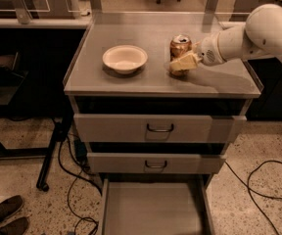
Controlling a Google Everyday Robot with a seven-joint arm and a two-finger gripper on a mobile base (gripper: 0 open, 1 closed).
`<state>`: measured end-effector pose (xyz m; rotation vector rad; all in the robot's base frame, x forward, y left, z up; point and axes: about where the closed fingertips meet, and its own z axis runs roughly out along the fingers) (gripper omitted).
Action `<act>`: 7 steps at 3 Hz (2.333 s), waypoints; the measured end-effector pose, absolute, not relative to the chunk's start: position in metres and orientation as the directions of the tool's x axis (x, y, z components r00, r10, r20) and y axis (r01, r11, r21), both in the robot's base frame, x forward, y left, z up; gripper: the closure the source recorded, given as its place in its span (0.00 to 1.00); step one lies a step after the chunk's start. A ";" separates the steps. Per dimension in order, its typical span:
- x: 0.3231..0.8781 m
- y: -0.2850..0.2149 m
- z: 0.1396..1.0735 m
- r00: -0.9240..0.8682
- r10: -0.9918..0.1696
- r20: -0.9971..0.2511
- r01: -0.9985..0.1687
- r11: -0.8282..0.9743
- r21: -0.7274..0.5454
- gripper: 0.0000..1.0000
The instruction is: Place orange can into bottom drawer
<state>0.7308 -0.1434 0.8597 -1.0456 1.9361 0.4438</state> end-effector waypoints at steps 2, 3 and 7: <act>0.660 -0.159 0.888 -0.304 -0.553 -0.776 -0.806 0.583 -0.100 1.00; 0.660 -0.159 0.888 -0.304 -0.553 -0.776 -0.806 0.583 -0.100 1.00; 0.489 -0.181 0.898 -0.516 -0.568 -0.641 -0.742 0.671 0.003 1.00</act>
Offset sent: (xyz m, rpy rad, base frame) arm -0.1159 -0.0348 0.0440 -0.1083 0.0636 -0.0346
